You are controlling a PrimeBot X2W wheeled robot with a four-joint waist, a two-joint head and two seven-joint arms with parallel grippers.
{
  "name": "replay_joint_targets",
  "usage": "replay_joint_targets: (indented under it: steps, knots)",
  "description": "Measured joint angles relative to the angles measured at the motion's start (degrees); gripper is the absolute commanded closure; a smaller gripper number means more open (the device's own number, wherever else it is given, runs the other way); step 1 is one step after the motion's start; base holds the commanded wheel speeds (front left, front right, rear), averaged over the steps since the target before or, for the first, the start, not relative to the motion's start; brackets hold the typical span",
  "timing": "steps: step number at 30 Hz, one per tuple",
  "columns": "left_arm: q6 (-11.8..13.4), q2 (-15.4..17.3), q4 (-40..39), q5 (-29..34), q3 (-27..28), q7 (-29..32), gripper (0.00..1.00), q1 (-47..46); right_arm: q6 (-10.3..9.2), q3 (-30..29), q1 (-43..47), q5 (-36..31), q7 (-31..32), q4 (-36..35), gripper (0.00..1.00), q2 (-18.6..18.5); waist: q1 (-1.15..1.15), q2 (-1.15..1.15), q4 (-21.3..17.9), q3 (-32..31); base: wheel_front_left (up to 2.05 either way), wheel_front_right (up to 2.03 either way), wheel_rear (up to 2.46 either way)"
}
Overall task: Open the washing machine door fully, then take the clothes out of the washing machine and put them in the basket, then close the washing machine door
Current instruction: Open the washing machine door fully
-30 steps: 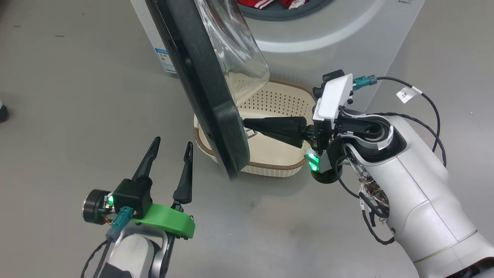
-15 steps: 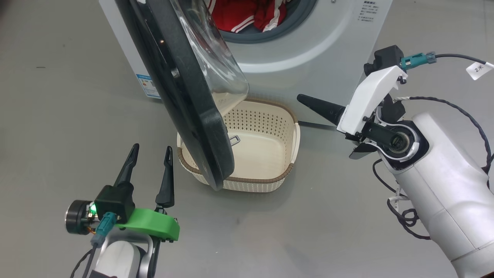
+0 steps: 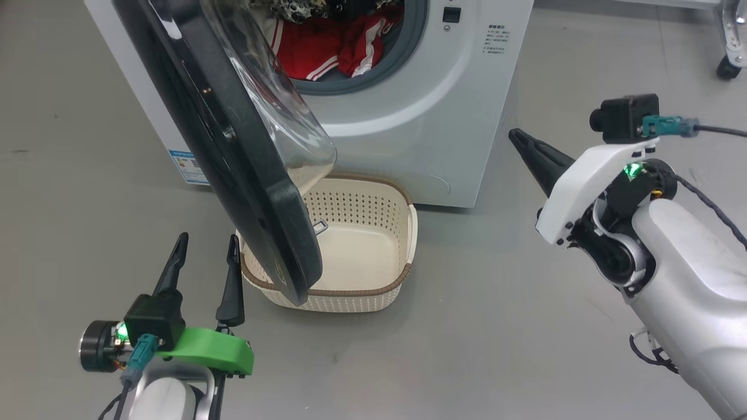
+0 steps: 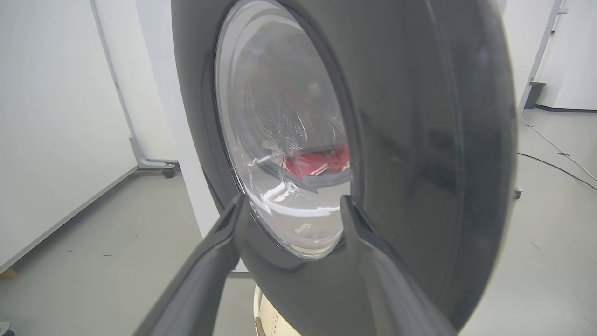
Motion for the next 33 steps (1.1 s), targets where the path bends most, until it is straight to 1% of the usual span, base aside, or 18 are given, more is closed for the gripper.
replay_joint_targets:
  steps: [3, 5, 6, 9, 13, 21, 26, 31, 32, 33]
  knots:
    - [0.02, 0.03, 0.01, 0.02, 0.41, 0.00, 0.00, 0.28, 0.00, 0.66, 1.98, -3.65, -4.15, -0.55, 1.00, -1.19, 0.00, 0.00, -0.85, -0.59, 0.00, 0.00, 0.00]
    - [0.02, 0.07, -0.03, 0.14, 0.99, 0.00, 0.00, 0.33, -0.03, 0.49, 3.64, -4.54, -6.79, -0.64, 1.00, -1.34, 0.00, 0.00, -1.34, -0.95, 0.00, 0.00, 0.00]
    - [0.02, 0.24, -0.14, 0.20, 1.44, 0.01, 0.00, 0.63, -0.07, 0.32, 5.30, -5.36, -9.27, -0.66, 1.00, -1.27, 0.00, 0.00, -1.82, -1.21, 0.00, 0.00, 0.00]
    - [0.02, 0.29, -0.14, 0.42, 1.75, 0.01, 0.00, 1.49, -1.98, -1.42, 7.57, -6.33, -13.99, -0.25, 1.00, -1.24, 0.00, 0.00, -2.47, -1.55, 0.00, 0.00, 0.00]
    - [0.02, 0.38, -0.32, 0.43, 2.68, 0.01, 0.00, 1.65, -4.44, -3.00, 10.05, -7.55, -18.64, 0.25, 1.00, -1.16, 0.00, 0.00, -3.22, -1.90, 0.00, 0.00, 0.00]
    - [0.03, 0.40, -0.53, 0.47, 4.37, 0.01, 0.00, 2.90, -7.70, -4.58, 16.36, -8.73, -26.99, 1.00, 1.00, -0.36, 0.00, 0.00, -4.47, -2.51, 0.00, 0.00, 0.00]
    - [0.09, 0.45, -1.05, 0.47, 5.34, 0.01, 0.00, 3.25, -8.70, -4.81, 19.15, -9.49, -27.63, 0.98, 1.00, 0.14, 0.00, 0.00, -5.21, -2.58, 0.00, 0.00, 0.00]
    - [0.09, 0.42, -1.31, 0.49, 5.38, 0.01, 0.00, 3.48, -10.16, -6.56, 21.70, -9.80, -27.40, 0.62, 1.00, 0.98, 0.00, 0.00, -5.60, -2.55, 0.00, 0.00, 0.00]
    - [0.09, 0.42, -1.32, 0.49, 5.42, 0.01, 0.00, 3.49, -10.20, -6.83, 22.12, -9.83, -27.33, 0.47, 0.64, 1.13, 0.00, 0.00, -5.64, -2.54, 0.00, 0.00, 0.00]
    - [0.09, 0.42, -1.32, 0.49, 5.48, 0.01, 0.00, 3.49, -10.22, -7.02, 22.43, -9.93, -27.33, 0.38, 0.05, 1.21, 0.00, 0.00, -5.68, -2.53, 0.00, 0.00, 0.00]
